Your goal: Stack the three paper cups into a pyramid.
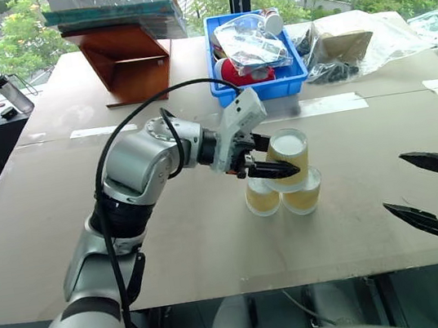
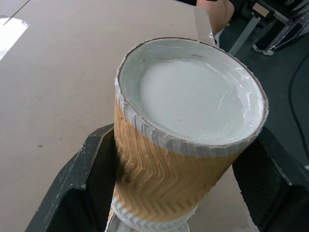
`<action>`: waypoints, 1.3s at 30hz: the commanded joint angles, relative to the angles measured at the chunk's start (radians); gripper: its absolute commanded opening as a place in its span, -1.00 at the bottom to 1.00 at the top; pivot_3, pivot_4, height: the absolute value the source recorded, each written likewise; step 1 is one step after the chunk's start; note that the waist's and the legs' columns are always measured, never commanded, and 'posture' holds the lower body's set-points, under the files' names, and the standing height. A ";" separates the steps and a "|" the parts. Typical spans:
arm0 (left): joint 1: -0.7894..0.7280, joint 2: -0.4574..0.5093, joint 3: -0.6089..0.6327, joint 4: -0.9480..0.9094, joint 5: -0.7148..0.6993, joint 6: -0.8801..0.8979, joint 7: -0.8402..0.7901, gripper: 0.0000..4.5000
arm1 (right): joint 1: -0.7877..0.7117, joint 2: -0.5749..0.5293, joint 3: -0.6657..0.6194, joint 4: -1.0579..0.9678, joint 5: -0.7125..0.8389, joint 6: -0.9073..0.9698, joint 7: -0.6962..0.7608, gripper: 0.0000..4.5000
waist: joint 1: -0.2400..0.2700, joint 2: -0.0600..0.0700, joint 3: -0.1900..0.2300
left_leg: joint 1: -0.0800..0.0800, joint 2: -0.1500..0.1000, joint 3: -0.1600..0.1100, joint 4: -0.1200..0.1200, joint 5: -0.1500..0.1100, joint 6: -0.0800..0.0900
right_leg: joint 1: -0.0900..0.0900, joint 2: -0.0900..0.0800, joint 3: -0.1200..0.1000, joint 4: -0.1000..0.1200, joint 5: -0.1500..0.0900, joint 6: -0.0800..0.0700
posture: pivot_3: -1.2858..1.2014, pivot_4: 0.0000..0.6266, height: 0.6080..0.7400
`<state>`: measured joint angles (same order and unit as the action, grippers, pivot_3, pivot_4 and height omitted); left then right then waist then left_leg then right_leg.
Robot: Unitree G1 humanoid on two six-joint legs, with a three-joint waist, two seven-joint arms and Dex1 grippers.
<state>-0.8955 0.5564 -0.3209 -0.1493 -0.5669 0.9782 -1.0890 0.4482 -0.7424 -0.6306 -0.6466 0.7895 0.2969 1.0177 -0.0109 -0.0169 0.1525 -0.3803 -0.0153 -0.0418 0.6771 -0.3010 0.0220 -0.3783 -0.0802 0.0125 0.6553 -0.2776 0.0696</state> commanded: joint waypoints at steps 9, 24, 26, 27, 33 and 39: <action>0.018 0.037 0.065 -0.091 -0.062 0.019 -0.034 0.98 | -0.001 0.001 -0.011 -0.023 0.007 -0.012 0.007 1.00 | 0.000 0.000 0.000 | 0.000 0.000 0.000 0.000 0.000 0.000 | 0.000 0.000 0.000 0.000 0.000 0.000 | 0.03 -0.52 1.00; 0.294 0.259 0.401 -0.273 -0.205 0.052 0.040 0.98 | -0.095 0.001 0.120 0.073 -0.038 -0.020 0.034 1.00 | -0.001 0.000 0.000 | 0.001 0.001 0.000 0.000 0.000 0.000 | 0.000 0.000 0.001 0.001 0.000 0.000 | 0.03 -0.52 1.00; 0.318 0.232 0.415 -0.300 -0.221 0.051 0.081 0.98 | -0.114 0.001 0.138 0.090 -0.043 -0.021 0.039 1.00 | 0.007 0.000 0.000 | 0.000 0.001 0.000 0.001 0.000 0.000 | 0.000 -0.001 0.000 0.001 0.000 0.000 | 0.03 -0.52 1.00; 0.330 0.221 0.425 -0.310 -0.235 0.059 0.099 0.98 | -0.120 0.000 0.142 0.095 -0.044 -0.021 0.042 1.00 | 0.010 0.000 0.000 | 0.000 0.001 -0.001 0.001 0.000 0.000 | 0.000 -0.001 0.000 0.001 0.000 0.000 | 0.03 -0.52 1.00; 0.524 0.245 0.520 -0.363 -0.238 -0.014 0.110 0.98 | -0.089 -0.010 0.126 0.098 -0.051 -0.025 0.078 1.00 | -0.001 0.000 0.000 | 0.001 0.001 0.000 0.000 0.000 0.000 | 0.000 -0.001 0.001 0.000 0.000 0.000 | 0.03 -0.52 1.00; 0.860 0.214 0.675 -0.432 -0.220 -0.119 0.148 0.98 | 0.000 -0.012 0.036 0.132 -0.055 -0.044 0.125 1.00 | -0.001 0.000 0.000 | 0.001 0.001 0.001 -0.001 0.000 0.000 | 0.000 -0.002 0.002 0.000 0.000 0.000 | 0.03 -0.52 1.00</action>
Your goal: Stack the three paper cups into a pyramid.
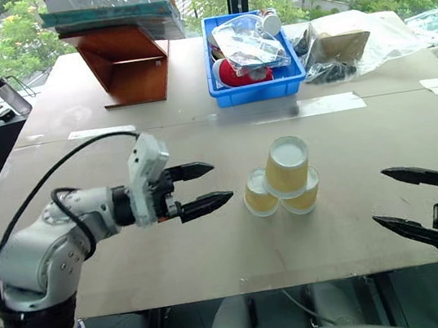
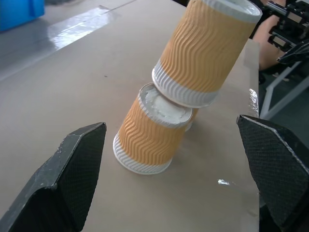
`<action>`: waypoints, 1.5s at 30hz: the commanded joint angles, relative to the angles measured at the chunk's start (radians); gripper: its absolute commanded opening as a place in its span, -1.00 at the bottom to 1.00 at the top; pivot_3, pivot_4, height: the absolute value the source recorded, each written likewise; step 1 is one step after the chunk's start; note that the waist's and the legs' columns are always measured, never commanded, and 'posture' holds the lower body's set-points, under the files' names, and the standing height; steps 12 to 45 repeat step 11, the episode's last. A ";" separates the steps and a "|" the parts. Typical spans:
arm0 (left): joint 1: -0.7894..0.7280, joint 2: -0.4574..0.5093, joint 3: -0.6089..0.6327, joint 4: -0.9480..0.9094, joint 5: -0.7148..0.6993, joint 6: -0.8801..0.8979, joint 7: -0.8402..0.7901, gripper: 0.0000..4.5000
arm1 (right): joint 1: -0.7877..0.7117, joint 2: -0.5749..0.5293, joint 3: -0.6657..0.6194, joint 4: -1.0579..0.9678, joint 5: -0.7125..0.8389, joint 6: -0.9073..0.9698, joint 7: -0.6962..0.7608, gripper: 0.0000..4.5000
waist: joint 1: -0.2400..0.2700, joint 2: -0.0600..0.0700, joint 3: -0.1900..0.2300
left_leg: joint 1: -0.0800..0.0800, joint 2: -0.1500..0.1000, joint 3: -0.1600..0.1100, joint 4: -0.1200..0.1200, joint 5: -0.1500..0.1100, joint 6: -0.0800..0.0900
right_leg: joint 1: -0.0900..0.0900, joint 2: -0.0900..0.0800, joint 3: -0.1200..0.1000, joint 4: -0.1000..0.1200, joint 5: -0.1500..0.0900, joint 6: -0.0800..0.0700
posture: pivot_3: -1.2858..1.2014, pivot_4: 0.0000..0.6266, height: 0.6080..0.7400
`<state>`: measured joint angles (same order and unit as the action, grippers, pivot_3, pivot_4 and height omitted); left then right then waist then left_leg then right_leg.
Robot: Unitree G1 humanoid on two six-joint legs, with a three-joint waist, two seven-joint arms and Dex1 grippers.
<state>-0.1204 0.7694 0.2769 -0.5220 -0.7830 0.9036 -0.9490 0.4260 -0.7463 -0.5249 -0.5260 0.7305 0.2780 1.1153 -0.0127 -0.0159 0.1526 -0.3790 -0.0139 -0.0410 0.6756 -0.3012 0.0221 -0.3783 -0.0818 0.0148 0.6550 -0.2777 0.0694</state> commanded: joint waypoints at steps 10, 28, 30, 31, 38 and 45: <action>0.359 0.006 0.227 -0.104 -0.012 -0.133 0.022 0.98 | 0.044 -0.046 -0.112 0.175 -0.057 -0.079 0.115 1.00 | 0.022 -0.001 -0.001 | 0.001 0.000 0.000 0.000 -0.002 0.004 | 0.001 -0.002 0.000 0.000 0.000 0.000 | 0.03 -0.52 1.00; 0.370 0.009 0.226 -0.109 -0.007 -0.139 0.025 0.98 | 0.035 -0.051 -0.106 0.185 -0.059 -0.078 0.120 1.00 | 0.022 -0.001 -0.001 | 0.001 0.000 0.000 0.000 -0.002 0.004 | 0.001 -0.002 0.000 0.000 0.000 0.000 | 0.03 -0.52 1.00; 0.370 0.009 0.226 -0.109 -0.007 -0.139 0.025 0.98 | 0.035 -0.051 -0.106 0.185 -0.059 -0.078 0.120 1.00 | 0.022 -0.001 -0.001 | 0.001 0.000 0.000 0.000 -0.002 0.004 | 0.001 -0.002 0.000 0.000 0.000 0.000 | 0.03 -0.52 1.00; 0.370 0.009 0.226 -0.109 -0.007 -0.139 0.025 0.98 | 0.035 -0.051 -0.106 0.185 -0.059 -0.078 0.120 1.00 | 0.022 -0.001 -0.001 | 0.001 0.000 0.000 0.000 -0.002 0.004 | 0.001 -0.002 0.000 0.000 0.000 0.000 | 0.03 -0.52 1.00; 0.370 0.009 0.226 -0.109 -0.007 -0.139 0.025 0.98 | 0.035 -0.051 -0.106 0.185 -0.059 -0.078 0.120 1.00 | 0.022 -0.001 -0.001 | 0.001 0.000 0.000 0.000 -0.002 0.004 | 0.001 -0.002 0.000 0.000 0.000 0.000 | 0.03 -0.52 1.00; 0.370 0.009 0.226 -0.109 -0.007 -0.139 0.025 0.98 | 0.035 -0.051 -0.106 0.185 -0.059 -0.078 0.120 1.00 | 0.022 -0.001 -0.001 | 0.001 0.000 0.000 0.000 -0.002 0.004 | 0.001 -0.002 0.000 0.000 0.000 0.000 | 0.03 -0.52 1.00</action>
